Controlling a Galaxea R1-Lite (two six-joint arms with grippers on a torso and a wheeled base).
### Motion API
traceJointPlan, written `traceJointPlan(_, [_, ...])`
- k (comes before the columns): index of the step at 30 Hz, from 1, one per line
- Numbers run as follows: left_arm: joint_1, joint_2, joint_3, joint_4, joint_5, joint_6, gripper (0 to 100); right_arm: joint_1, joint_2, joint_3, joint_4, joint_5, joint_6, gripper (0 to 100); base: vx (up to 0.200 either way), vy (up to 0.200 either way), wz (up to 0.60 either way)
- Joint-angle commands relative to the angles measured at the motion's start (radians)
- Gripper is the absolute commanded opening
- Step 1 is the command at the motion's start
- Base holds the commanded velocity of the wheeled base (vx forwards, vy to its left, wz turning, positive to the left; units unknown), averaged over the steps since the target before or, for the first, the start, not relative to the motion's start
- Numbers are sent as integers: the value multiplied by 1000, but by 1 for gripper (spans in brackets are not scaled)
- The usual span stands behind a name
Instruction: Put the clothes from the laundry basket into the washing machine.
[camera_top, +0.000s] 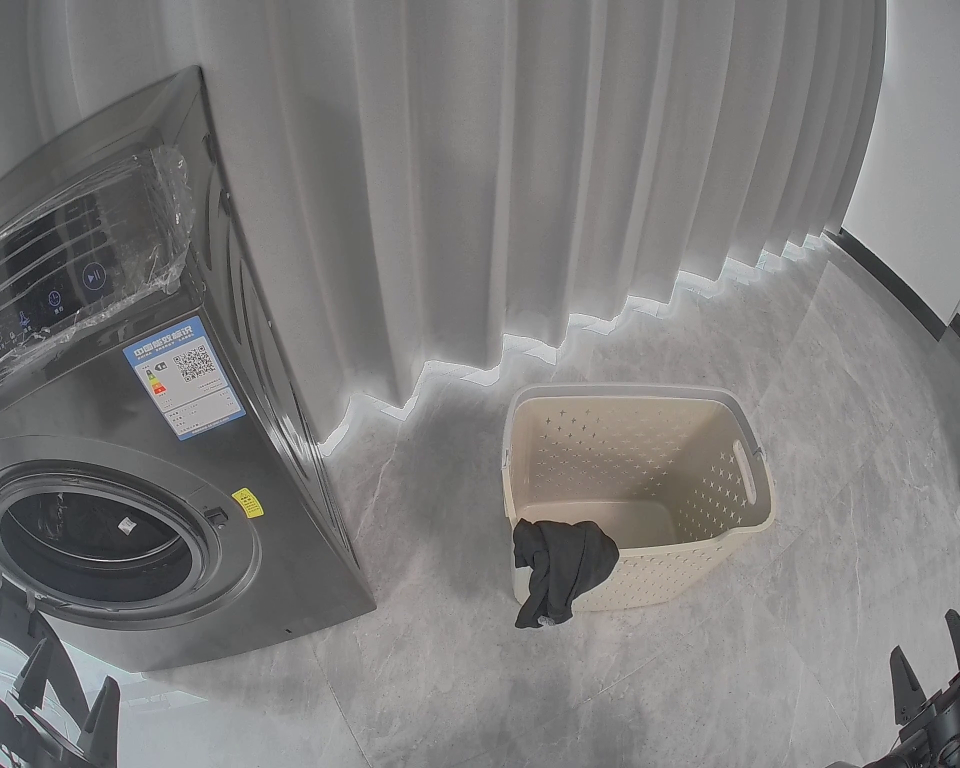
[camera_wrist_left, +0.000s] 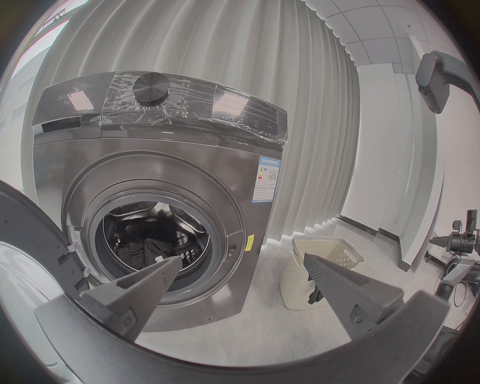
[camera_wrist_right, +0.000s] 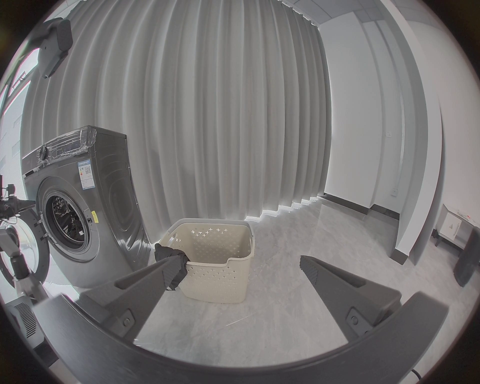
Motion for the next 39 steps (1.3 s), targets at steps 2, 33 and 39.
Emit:
traceJointPlan(2, [0, -13, 18, -2, 0, 0, 100, 0, -16, 18, -1, 0, 0, 100, 200, 0, 0])
traceJointPlan(33, [0, -13, 18, -2, 1, -3, 100, 364, 719, -370, -113, 336, 221, 100, 0, 0, 0])
traceJointPlan(39, [0, -13, 18, -2, 3, -8, 100, 418, 1024, -369, -311, 338, 224, 100, 100, 0, 0])
